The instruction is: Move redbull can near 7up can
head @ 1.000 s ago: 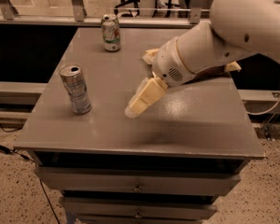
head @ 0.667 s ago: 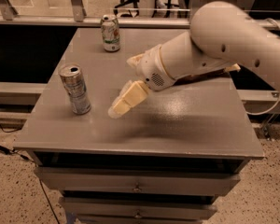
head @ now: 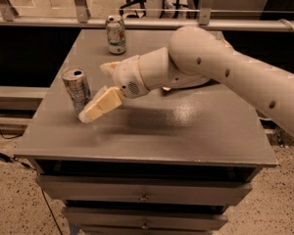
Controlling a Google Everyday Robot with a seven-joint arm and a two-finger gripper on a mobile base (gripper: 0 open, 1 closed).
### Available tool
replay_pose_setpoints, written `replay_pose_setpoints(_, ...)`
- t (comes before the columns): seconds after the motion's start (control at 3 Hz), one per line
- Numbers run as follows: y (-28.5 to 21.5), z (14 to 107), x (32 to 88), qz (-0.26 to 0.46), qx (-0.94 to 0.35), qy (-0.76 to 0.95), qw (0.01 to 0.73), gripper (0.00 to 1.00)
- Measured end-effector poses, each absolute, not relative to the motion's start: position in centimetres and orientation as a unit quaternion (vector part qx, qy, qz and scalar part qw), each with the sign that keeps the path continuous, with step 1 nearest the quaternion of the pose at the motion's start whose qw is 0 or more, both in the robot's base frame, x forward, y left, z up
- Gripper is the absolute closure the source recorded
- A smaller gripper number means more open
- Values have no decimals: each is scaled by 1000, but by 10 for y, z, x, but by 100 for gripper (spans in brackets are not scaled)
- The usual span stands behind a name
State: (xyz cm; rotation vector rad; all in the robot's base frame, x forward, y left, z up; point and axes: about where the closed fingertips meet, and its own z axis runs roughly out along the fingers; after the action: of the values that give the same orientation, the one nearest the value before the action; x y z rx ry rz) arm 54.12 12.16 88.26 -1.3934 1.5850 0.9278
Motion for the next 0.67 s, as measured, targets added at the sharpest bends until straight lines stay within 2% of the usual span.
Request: replay_pose_setpoints(0.67,169,891,541,422,-545,558,463,2)
